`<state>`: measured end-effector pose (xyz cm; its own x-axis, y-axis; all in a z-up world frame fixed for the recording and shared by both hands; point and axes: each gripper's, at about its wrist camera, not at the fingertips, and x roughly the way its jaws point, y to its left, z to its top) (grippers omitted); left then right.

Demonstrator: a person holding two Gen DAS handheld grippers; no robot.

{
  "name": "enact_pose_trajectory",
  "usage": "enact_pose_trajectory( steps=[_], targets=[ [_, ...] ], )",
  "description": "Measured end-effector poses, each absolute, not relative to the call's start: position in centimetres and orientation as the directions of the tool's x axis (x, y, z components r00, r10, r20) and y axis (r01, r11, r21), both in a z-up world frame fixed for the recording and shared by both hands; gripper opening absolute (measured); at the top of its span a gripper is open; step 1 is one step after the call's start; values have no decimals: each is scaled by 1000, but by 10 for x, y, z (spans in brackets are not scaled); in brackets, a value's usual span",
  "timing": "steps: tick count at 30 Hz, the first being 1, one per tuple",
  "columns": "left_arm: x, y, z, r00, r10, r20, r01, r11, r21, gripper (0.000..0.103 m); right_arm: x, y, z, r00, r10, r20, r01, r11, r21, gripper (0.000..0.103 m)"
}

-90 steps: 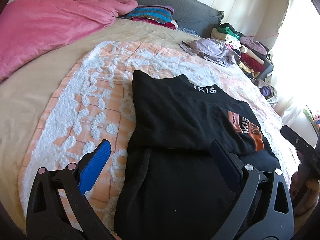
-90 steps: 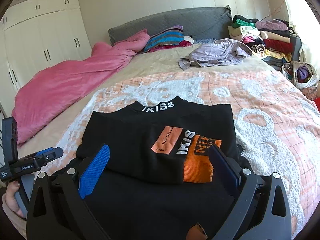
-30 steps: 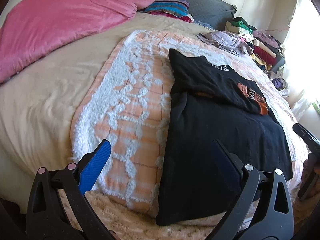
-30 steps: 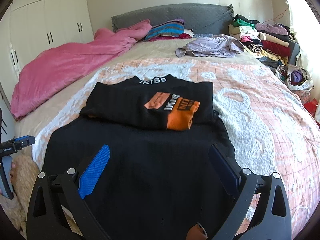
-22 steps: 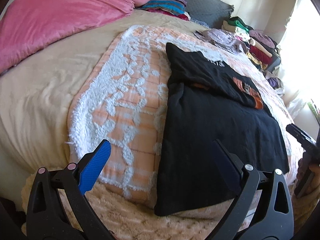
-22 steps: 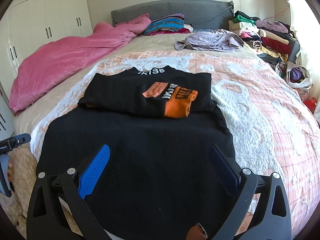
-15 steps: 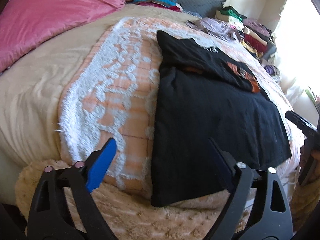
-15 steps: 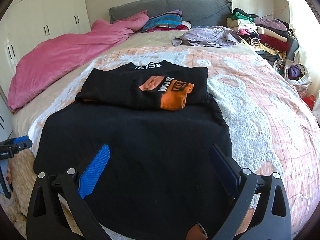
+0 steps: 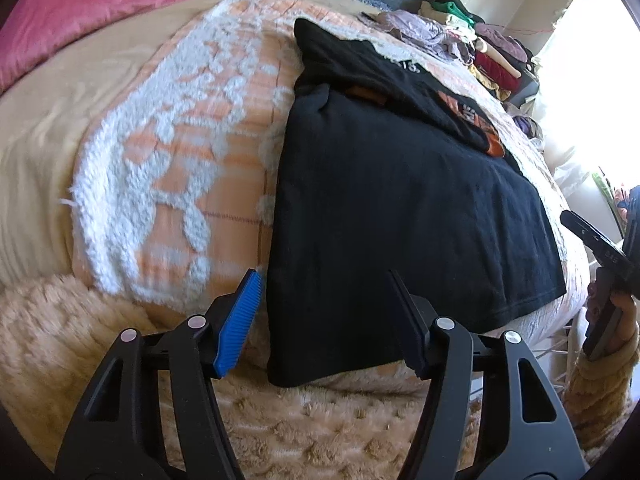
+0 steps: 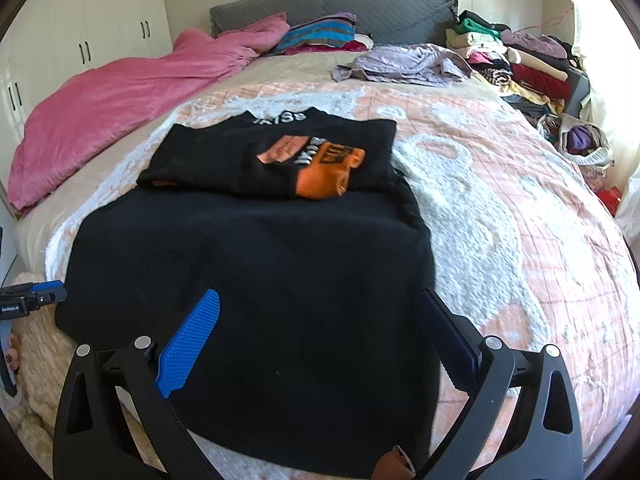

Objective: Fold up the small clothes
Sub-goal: 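Move both tools to the sweatshirt hem, then grasp the hem with the right tool while the left tool grasps the hem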

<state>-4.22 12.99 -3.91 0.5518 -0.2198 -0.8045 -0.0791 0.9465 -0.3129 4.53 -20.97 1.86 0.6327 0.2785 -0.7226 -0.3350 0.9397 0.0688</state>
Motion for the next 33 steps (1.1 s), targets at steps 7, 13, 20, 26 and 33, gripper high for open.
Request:
enact_pose_trajectory(
  steps=[7, 13, 20, 26, 33],
  targets=[
    [-45, 120, -49, 529, -226, -818, -64, 950, -304, 55, 32, -227, 0, 567, 265, -780, -362, 931, 53, 98],
    [-45, 115, -50, 532, -224, -816, -52, 954, -296, 55, 17, -240, -13, 510, 270, -817, -382, 922, 65, 98],
    [-45, 118, -52, 537, -234, -811, -55, 949, -310, 55, 14, -255, -27, 434, 291, -852, -352, 926, 137, 96],
    [-45, 120, -52, 540, -228, -810, -63, 949, -309, 49, 16, -267, -33, 403, 315, -859, -323, 927, 188, 62],
    [-50, 132, -54, 542, -222, -811, -97, 942, -322, 29, 22, -277, -30, 371, 435, -820, -297, 893, 340, 11]
  ],
)
